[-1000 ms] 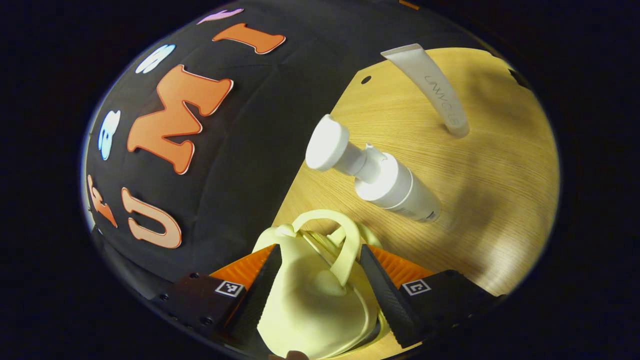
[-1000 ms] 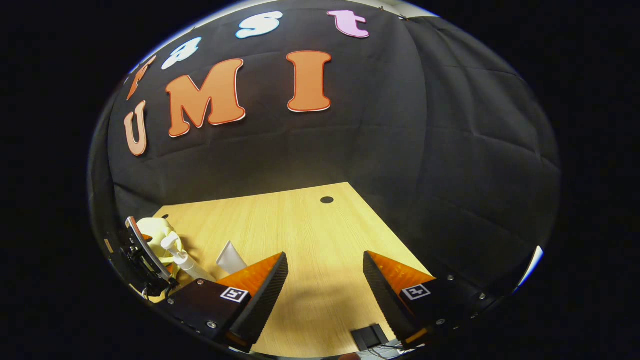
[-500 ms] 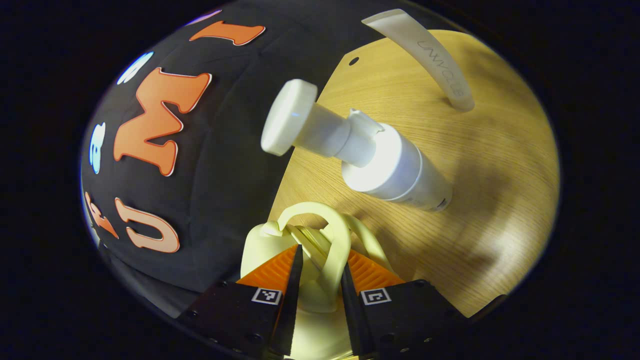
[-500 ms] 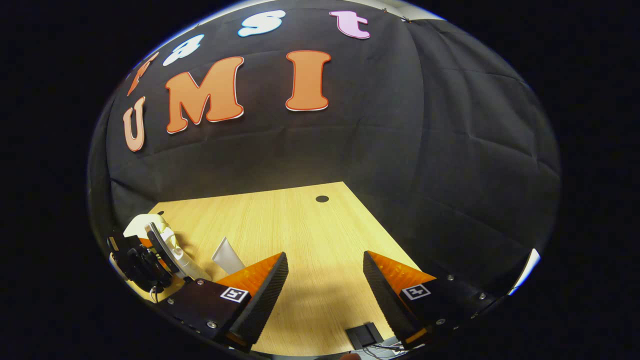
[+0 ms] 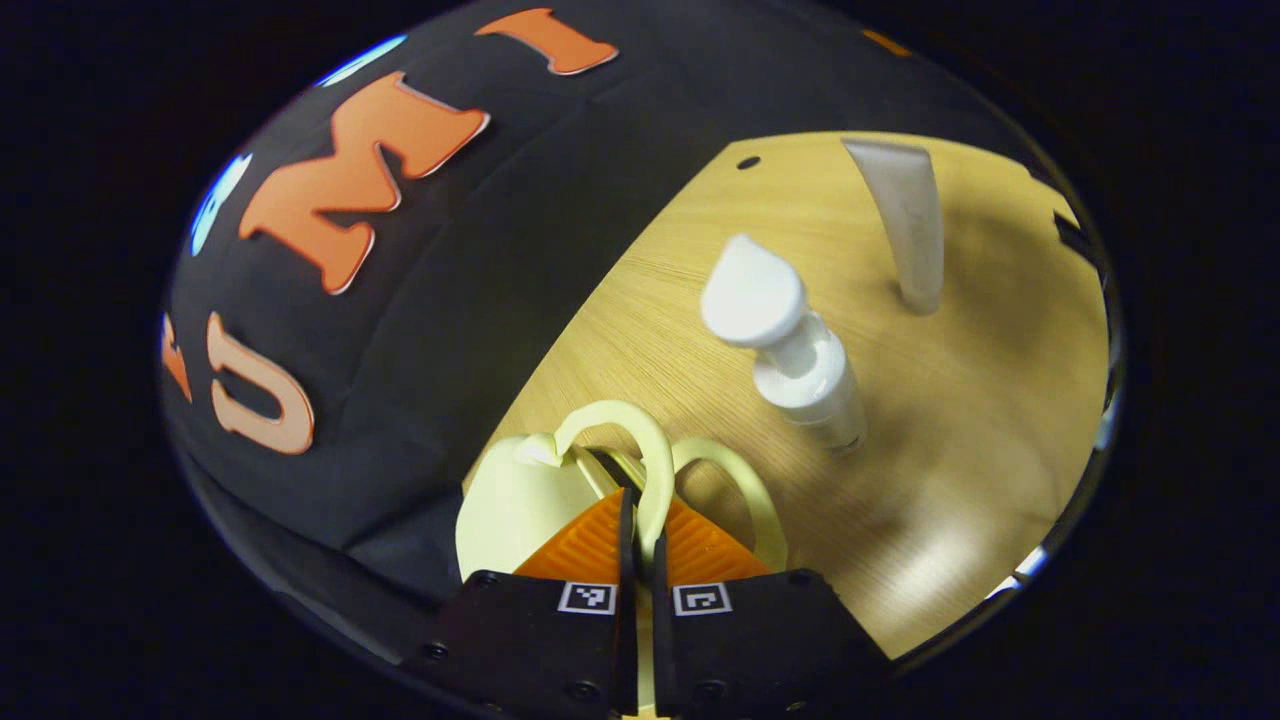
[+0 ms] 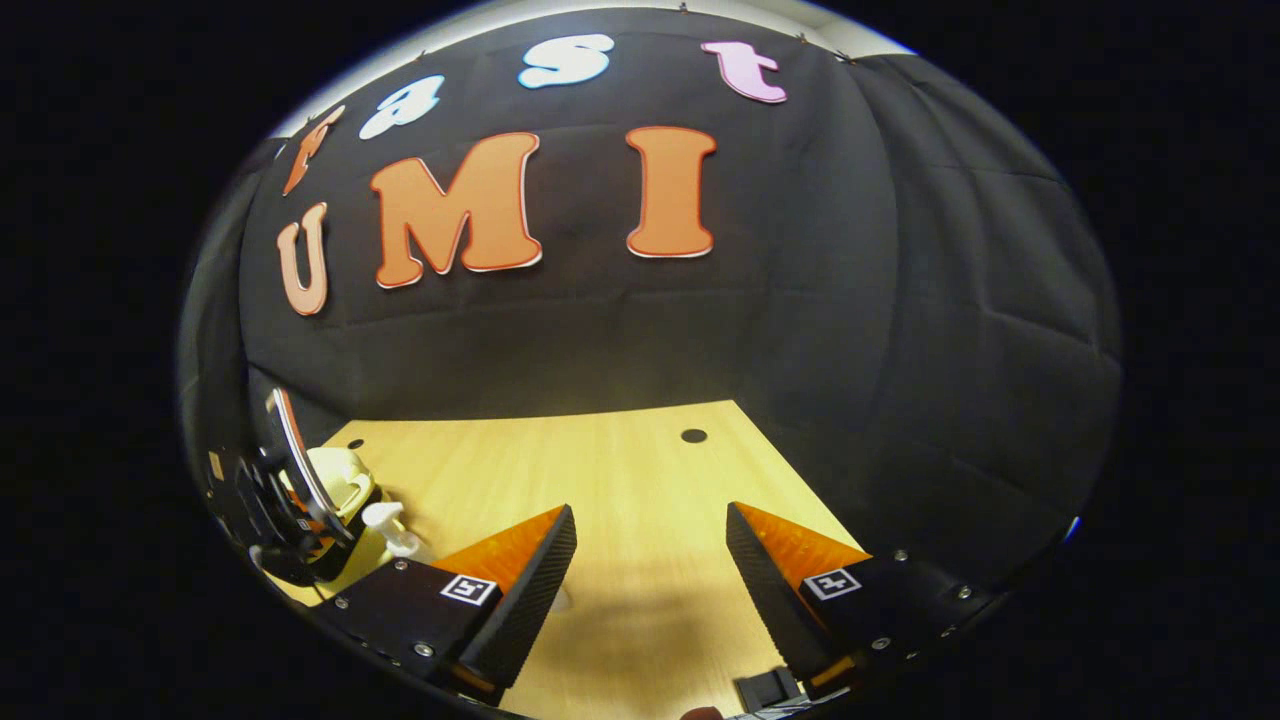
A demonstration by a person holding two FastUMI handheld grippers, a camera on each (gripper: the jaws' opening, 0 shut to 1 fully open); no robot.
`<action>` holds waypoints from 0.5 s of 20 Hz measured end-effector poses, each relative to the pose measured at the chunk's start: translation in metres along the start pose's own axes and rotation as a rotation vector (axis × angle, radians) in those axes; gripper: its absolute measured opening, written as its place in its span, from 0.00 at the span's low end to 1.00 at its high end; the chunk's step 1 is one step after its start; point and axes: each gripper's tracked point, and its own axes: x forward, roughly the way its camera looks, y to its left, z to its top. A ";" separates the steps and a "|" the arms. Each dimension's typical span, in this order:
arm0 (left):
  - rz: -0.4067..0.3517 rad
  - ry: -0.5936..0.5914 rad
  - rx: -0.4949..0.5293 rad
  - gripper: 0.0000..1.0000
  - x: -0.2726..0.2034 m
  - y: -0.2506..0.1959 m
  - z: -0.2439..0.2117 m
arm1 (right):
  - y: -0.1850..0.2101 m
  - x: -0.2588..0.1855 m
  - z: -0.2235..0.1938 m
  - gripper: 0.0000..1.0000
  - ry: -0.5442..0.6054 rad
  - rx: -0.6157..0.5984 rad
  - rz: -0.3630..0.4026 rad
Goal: First open the suitcase, pack the skin care products into it, and then close the suitcase.
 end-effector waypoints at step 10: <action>-0.149 -0.148 -0.518 0.01 -0.047 0.167 -0.022 | 0.148 -0.008 0.072 0.96 -0.103 -0.002 0.149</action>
